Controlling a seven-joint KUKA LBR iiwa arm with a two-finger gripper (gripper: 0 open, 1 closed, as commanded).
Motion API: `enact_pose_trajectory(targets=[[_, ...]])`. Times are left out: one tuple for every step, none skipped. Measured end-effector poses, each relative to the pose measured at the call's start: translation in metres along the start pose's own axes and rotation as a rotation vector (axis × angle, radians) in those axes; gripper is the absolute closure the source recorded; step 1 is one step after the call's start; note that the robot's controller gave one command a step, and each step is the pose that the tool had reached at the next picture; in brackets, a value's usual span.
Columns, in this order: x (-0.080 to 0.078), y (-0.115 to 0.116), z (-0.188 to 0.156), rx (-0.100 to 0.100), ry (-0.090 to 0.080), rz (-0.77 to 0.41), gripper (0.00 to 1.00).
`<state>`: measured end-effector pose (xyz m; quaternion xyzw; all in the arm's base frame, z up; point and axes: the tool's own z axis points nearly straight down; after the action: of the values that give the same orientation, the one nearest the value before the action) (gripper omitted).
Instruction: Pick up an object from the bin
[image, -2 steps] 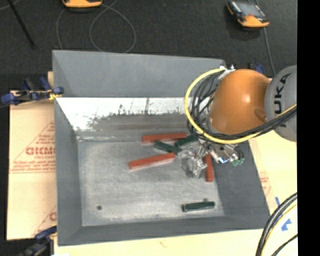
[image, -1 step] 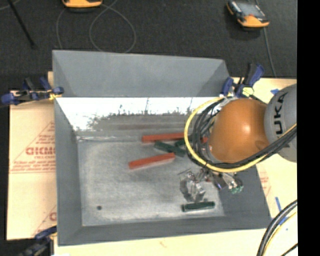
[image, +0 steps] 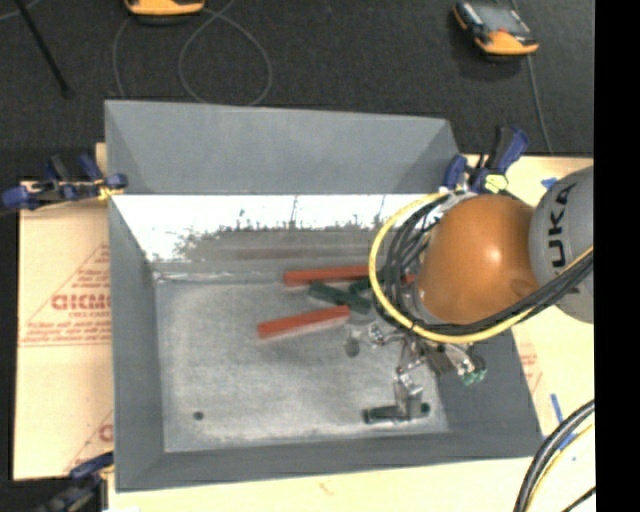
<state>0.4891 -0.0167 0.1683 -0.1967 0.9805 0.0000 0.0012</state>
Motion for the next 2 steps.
enact_pose_trajectory(targets=[[0.0352, -0.0864, 0.0996, 0.004, -0.002, -0.169, 0.00], [0.0338, -0.0842, 0.0970, 0.004, -0.003, -0.174, 1.00]])
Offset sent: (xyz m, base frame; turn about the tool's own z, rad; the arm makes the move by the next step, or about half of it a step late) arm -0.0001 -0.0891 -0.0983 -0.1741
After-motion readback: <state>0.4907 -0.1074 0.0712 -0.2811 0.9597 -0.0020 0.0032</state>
